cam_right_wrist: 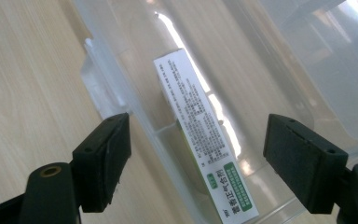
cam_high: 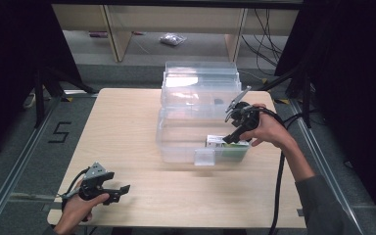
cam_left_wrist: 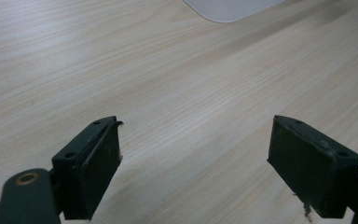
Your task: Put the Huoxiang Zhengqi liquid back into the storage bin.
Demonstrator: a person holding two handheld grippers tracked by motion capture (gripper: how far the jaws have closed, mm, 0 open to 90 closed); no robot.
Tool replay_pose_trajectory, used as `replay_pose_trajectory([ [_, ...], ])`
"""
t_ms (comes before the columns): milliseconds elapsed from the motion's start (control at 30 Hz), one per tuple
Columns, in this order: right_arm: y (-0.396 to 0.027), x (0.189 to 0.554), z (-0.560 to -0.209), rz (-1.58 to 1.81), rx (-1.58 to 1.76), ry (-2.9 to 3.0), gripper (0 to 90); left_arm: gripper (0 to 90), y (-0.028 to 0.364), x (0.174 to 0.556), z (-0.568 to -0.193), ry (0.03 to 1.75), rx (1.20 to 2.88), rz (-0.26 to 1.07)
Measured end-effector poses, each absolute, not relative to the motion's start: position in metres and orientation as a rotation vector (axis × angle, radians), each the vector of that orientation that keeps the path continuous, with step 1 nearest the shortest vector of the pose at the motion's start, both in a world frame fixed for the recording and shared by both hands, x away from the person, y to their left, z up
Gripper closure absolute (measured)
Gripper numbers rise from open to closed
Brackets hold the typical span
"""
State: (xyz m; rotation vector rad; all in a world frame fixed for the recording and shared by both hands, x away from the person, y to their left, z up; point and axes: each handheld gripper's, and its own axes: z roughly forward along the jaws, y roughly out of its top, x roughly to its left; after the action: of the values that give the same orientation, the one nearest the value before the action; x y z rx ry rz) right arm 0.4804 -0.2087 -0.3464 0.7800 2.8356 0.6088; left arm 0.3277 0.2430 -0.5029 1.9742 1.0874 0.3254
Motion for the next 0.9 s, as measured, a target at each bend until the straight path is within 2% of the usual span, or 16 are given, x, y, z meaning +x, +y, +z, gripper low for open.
replay_pose_trajectory([
  [900, -0.218, 0.442, -0.363, 0.781, 0.835, 2.762, 22.6, 16.0, 0.242, 0.328, -0.503, 1.088, 1.967, 0.328],
])
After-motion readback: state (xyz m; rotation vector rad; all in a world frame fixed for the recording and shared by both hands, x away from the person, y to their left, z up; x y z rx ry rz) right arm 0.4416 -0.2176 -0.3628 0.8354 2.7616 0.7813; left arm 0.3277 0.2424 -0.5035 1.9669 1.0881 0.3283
